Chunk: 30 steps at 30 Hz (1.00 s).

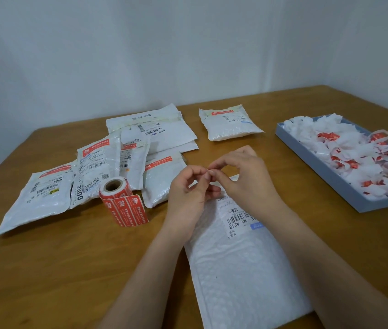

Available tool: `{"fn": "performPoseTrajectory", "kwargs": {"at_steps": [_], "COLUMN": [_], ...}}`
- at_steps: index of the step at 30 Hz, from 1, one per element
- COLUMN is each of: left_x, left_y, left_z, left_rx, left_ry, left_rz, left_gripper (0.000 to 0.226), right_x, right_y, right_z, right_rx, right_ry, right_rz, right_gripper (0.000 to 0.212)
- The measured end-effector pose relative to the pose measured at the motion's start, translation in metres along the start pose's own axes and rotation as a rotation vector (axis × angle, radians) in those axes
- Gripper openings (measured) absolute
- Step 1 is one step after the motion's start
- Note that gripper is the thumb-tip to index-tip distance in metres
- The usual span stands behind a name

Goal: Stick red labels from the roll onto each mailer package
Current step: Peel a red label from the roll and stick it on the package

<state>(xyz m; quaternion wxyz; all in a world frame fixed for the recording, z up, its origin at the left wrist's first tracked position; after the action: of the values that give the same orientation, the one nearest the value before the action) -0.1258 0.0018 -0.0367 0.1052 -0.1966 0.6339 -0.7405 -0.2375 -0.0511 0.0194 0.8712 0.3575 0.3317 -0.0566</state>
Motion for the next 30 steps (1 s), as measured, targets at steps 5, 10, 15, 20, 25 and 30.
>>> {"fn": "performPoseTrajectory", "kwargs": {"at_steps": [5,10,15,20,25,30], "left_x": [0.001,0.002,0.003,0.003,0.002,0.002], "left_y": [-0.003,-0.004,-0.004,-0.004,0.001,-0.001], "left_z": [-0.001,-0.002,-0.001,-0.001,0.001,-0.001], "left_rx": [0.018,0.039,0.051,0.043,0.018,0.011], "left_ry": [0.005,0.013,0.024,0.021,0.023,0.016], "left_rz": [0.02,0.038,0.074,0.073,0.044,0.043], "left_gripper": [0.012,0.013,0.012,0.01,0.009,0.011], "right_x": [-0.001,0.0,0.0,-0.002,-0.004,-0.007], "right_y": [-0.003,-0.003,-0.001,-0.001,-0.008,-0.02], "right_z": [-0.001,-0.001,-0.001,-0.001,-0.001,0.001], "right_rx": [0.031,0.028,0.022,0.032,0.105,0.218], "right_ry": [-0.005,0.0,-0.008,-0.019,-0.037,-0.05], "right_rz": [-0.01,-0.02,-0.035,-0.018,0.071,0.197], "right_gripper": [0.007,0.006,0.007,0.006,0.005,0.006]}}
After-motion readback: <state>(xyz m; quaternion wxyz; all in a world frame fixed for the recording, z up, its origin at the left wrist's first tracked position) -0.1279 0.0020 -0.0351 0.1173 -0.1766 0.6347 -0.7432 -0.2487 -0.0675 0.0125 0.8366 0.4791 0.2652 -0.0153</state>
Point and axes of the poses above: each hand's wrist, its own z-axis towards the middle knuckle, its own x-axis out of the palm, y = z × x, the point moved 8 cm from there along z, towards the middle knuckle, and after that the axes turned 4 degrees about y, right-handed, at the moved point
